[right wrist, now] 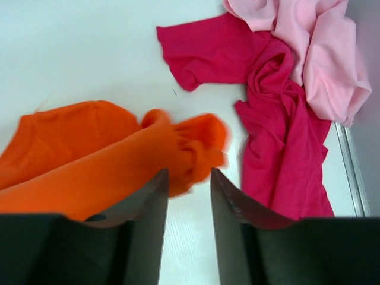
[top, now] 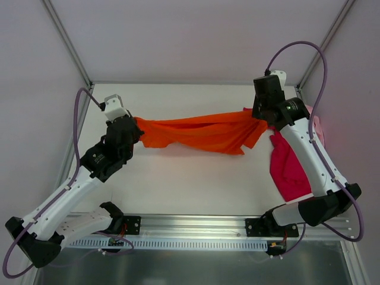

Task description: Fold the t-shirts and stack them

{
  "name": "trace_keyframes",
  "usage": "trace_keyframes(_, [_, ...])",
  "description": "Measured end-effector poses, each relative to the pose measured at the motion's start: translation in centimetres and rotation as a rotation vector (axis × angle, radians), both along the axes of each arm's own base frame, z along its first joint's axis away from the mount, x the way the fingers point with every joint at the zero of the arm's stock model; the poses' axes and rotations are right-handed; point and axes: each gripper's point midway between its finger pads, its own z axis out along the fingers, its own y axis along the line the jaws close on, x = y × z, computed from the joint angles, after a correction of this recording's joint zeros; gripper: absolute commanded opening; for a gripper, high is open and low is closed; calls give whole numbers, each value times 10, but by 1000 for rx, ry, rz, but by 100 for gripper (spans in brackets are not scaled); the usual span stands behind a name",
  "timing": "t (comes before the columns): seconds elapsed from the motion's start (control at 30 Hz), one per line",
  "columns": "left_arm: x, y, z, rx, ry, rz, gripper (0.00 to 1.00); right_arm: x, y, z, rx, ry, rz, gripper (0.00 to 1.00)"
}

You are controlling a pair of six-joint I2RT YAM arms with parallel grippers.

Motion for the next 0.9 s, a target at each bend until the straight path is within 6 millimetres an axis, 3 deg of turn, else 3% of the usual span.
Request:
trace_keyframes(0.03, [0, 1, -2, 12, 7, 5, 0, 1, 0, -3, -7, 11, 0, 57])
trace_keyframes(0.13, [3, 2, -12, 45, 36, 15, 0, -1, -4, -14, -28, 43, -1, 66])
trace_keyframes(0.33, [5, 1, -22, 79, 67, 17, 0, -2, 0, -33, -14, 82, 9, 66])
trace_keyframes(0.53, [5, 1, -23, 86, 72, 16, 0, -17, 24, -117, 61, 258, 76, 60])
trace_keyframes(0.67, [6, 1, -24, 90, 75, 15, 0, -6, 50, -156, 103, 340, 129, 59])
trace_keyframes(0.8, [6, 1, -25, 92, 77, 15, 0, -2, 74, -177, 151, 376, 189, 58])
trace_keyframes(0.9, [7, 0, -26, 96, 81, 15, 0, 2, 88, -180, 189, 371, 228, 56])
